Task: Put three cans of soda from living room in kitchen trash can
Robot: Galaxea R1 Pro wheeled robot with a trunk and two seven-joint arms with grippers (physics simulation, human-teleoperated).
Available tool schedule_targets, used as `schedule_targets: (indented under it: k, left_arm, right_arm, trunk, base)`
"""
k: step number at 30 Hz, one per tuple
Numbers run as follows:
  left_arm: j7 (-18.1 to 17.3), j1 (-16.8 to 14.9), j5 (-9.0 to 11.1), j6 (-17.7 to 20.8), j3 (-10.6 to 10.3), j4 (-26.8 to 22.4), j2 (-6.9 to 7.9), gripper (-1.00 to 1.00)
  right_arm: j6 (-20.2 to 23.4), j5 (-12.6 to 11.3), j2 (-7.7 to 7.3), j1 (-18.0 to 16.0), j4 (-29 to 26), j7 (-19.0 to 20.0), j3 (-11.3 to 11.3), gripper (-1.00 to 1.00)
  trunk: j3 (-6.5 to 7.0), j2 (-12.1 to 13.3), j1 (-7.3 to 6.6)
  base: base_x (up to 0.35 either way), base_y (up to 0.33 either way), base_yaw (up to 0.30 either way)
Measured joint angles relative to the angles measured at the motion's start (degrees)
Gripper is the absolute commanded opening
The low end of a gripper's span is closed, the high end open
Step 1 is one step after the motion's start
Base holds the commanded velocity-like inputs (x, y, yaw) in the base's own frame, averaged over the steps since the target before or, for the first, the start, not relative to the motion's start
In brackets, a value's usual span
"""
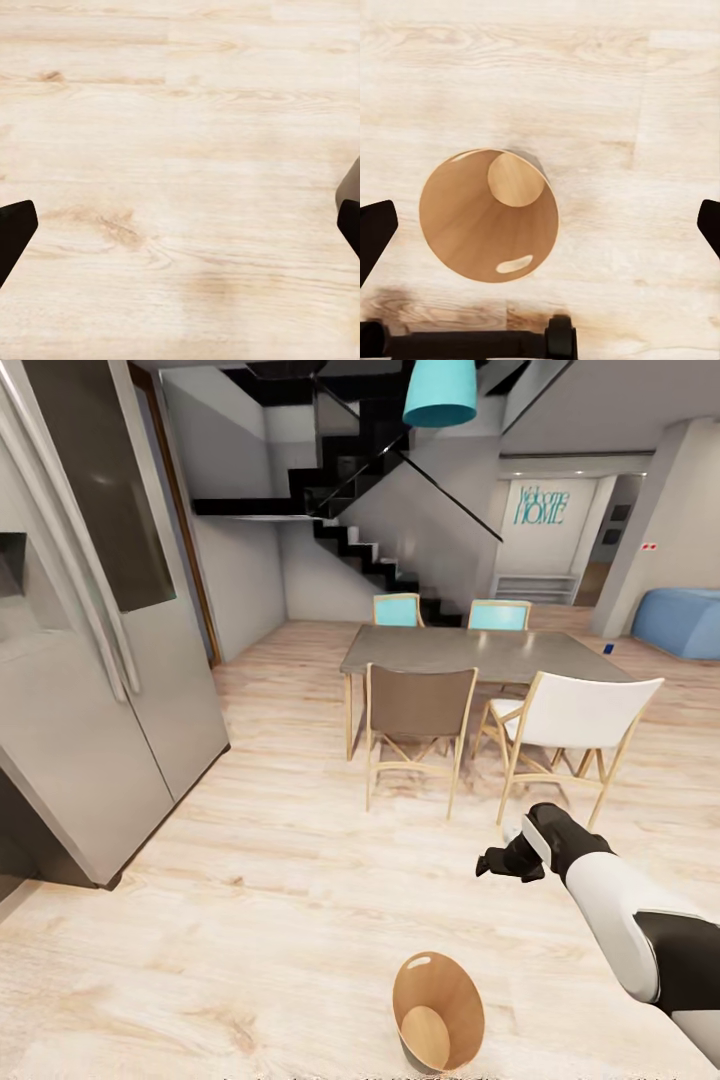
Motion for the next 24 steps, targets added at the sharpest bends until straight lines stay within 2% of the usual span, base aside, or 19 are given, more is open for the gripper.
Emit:
schedule_targets:
  k: [18, 21, 22, 24]
  left_arm:
    - [-0.1, -0.7, 0.0, 0.7, 0.0, 0.1, 0.01, 1.00]
    - [0.0, -2.7, 0.0, 4.7, 0.0, -1.4, 0.02, 1.00]
    - [0.0, -4.3, 0.0, 8.5, 0.0, -2.4, 0.02, 1.00]
    - [-0.1, -6.6, -0.1, 13.1, 0.0, -3.2, 0.02, 1.00]
  right_arm:
    - [-0.1, 0.0, -0.10, 0.1, 0.0, 0.1, 0.0, 1.00]
    - [-0.1, 0.0, -0.13, 0.3, 0.0, 0.1, 0.0, 1.00]
    - [-0.1, 0.1, -0.13, 0.7, 0.0, 0.1, 0.0, 1.00]
    - [-0.1, 0.1, -0.11, 1.1, 0.0, 0.1, 0.0, 1.00]
  trunk:
    - [-4.85, -7.2, 3.95]
    - [-5.66, -8.4, 4.61]
    - [-5.92, -8.8, 4.83]
    - [-6.46, -9.6, 5.27]
  base:
    - [0.000, 0.000, 0.000]
    - [0.000, 0.000, 0.000]
    - [0.000, 0.000, 0.000]
    - [0.000, 0.000, 0.000]
